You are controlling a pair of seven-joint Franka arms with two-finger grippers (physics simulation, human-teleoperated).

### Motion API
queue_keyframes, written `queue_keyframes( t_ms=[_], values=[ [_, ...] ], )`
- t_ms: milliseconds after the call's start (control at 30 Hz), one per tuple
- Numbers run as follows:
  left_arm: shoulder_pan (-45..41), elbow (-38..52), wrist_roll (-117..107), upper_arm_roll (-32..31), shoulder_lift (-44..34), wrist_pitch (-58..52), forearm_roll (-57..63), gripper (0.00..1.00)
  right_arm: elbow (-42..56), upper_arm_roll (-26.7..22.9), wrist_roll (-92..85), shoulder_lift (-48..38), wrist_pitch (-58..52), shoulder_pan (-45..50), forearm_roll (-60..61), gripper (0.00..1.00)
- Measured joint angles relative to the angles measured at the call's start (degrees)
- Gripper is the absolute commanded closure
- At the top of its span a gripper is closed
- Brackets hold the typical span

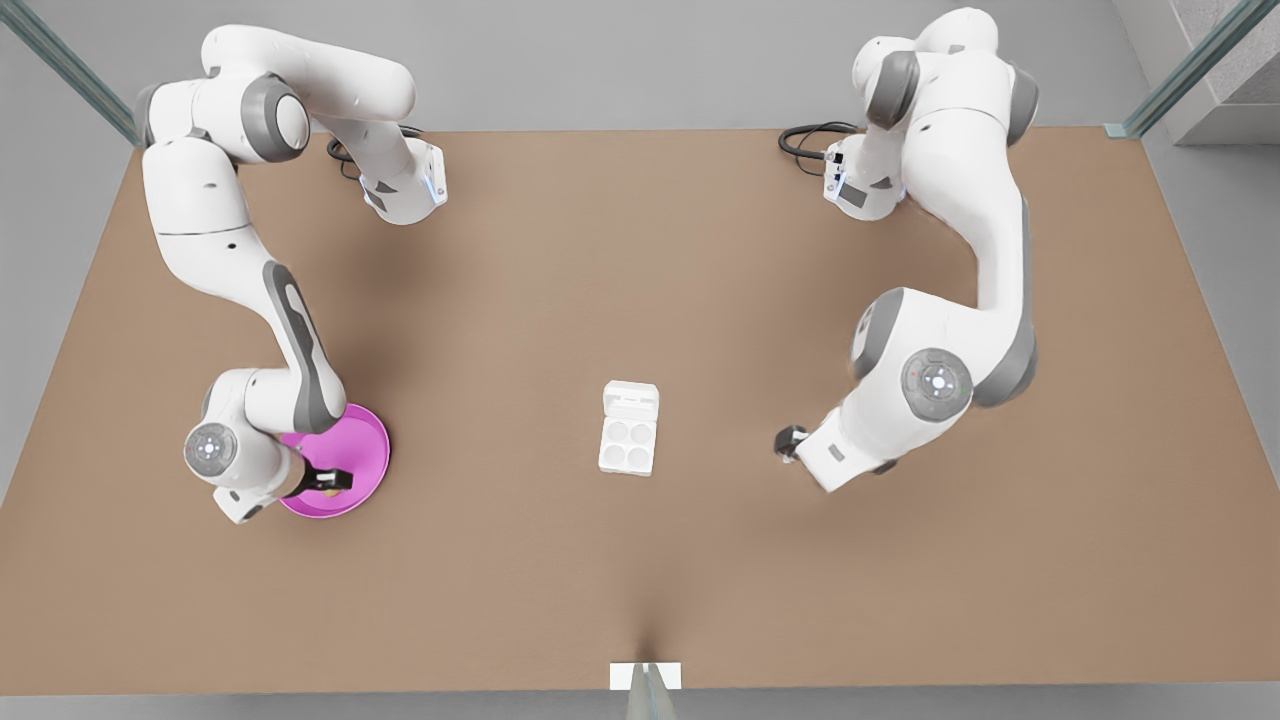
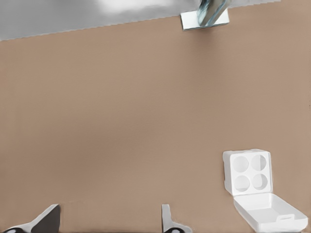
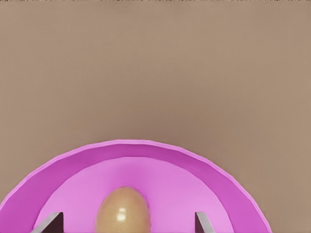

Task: Pack egg into the box and close the box lid

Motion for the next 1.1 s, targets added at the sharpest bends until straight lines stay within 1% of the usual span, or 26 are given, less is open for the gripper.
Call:
queue_keyframes(
  t_ms=[33, 100, 167, 200, 300, 333, 400, 467, 500, 533, 567, 633, 667, 733, 767, 800, 833, 1000, 1067, 1100],
  values=[
    [0.42, -0.34, 0.45, 0.34, -2.73, -1.17, 1.42, 0.00, 0.11, -0.01, 0.01, 0.30, 0.36, -0.02, -0.07, 0.00],
    [3.56, -4.21, 1.31, 0.22, -10.29, -4.08, 3.33, 0.00, -0.03, 0.03, 0.03, 0.55, 1.12, 0.05, -0.15, 0.00],
    [5.83, -15.57, 2.07, -0.31, -20.18, -5.99, 4.39, 0.00, -0.35, 0.04, 0.05, 0.61, 1.80, 0.14, -0.22, 0.00],
    [6.63, -22.54, 2.18, -2.67, -25.07, -6.21, 4.75, 0.00, -0.59, 0.04, 0.05, 0.57, 2.06, 0.29, -0.24, 0.00],
    [8.22, -39.91, 0.57, -15.09, -34.41, -4.13, 5.36, 0.00, -2.54, 0.05, 0.09, -0.15, 2.82, 0.42, -0.27, 0.00],
    [7.06, -43.95, -0.33, -18.07, -36.36, -3.19, 5.44, 0.00, -3.33, 0.07, 0.11, -0.40, 3.12, 0.45, -0.28, 0.00],
    [3.11, -48.50, -2.47, -22.83, -37.97, -1.31, 4.69, 0.00, -4.50, 0.12, 0.14, -0.79, 3.83, 0.45, -0.28, 0.00],
    [-0.59, -50.43, -5.24, -27.70, -36.65, 1.32, 3.54, 0.00, -5.37, 0.14, 0.16, -1.07, 4.40, 0.20, -0.30, 0.00],
    [-3.33, -50.73, -6.60, -29.10, -35.36, 2.60, 3.16, 0.00, -5.91, 0.14, 0.17, -1.24, 4.66, 0.11, -0.32, 0.00],
    [-7.23, -50.86, -7.90, -29.23, -33.94, 3.92, 2.88, 0.00, -6.43, 0.14, 0.18, -1.40, 4.94, 0.04, -0.34, 0.02],
    [-10.42, -50.93, -9.15, -29.52, -32.98, 5.05, 2.66, 0.00, -6.78, 0.13, 0.17, -1.48, 5.22, 0.00, -0.33, 0.17],
    [-13.19, -50.97, -11.45, -29.92, -31.39, 6.75, 2.40, 0.00, -7.05, 0.13, 0.17, -1.56, 5.66, -0.03, -0.33, 0.18],
    [-11.76, -50.90, -12.50, -30.03, -29.13, 7.96, 2.57, 0.00, -7.10, 0.14, 0.18, -1.60, 5.82, -0.05, -0.35, 0.19],
    [-1.85, -50.77, -14.43, -29.98, -23.84, 11.28, 3.84, 0.00, -7.14, 0.14, 0.19, -1.64, 6.04, -0.11, -0.36, 0.19],
    [1.81, -49.76, -15.31, -29.91, -21.27, 12.74, 5.07, 0.00, -7.16, 0.14, 0.19, -1.79, 6.11, -0.13, -0.35, 0.25],
    [3.29, -48.45, -16.15, -29.87, -19.03, 13.98, 6.55, 0.00, -7.20, 0.14, 0.17, -1.99, 6.14, -0.13, -0.33, 0.30],
    [3.89, -47.48, -16.93, -29.76, -17.41, 15.14, 7.87, 0.00, -7.22, 0.14, 0.18, -2.06, 6.17, -0.12, -0.34, 0.32],
    [3.61, -49.03, -20.40, -29.75, -14.40, 21.56, 11.97, 0.00, -7.24, 0.14, 0.21, -2.06, 6.31, -0.12, -0.36, 0.32],
    [2.36, -46.02, -21.61, -29.82, -12.03, 23.19, 12.83, 0.00, -7.24, 0.14, 0.21, -2.02, 6.37, -0.12, -0.34, 0.39],
    [1.37, -45.21, -22.26, -29.81, -11.27, 23.91, 13.12, 0.00, -7.24, 0.14, 0.21, -2.01, 6.39, -0.12, -0.34, 0.39]
  ],
)
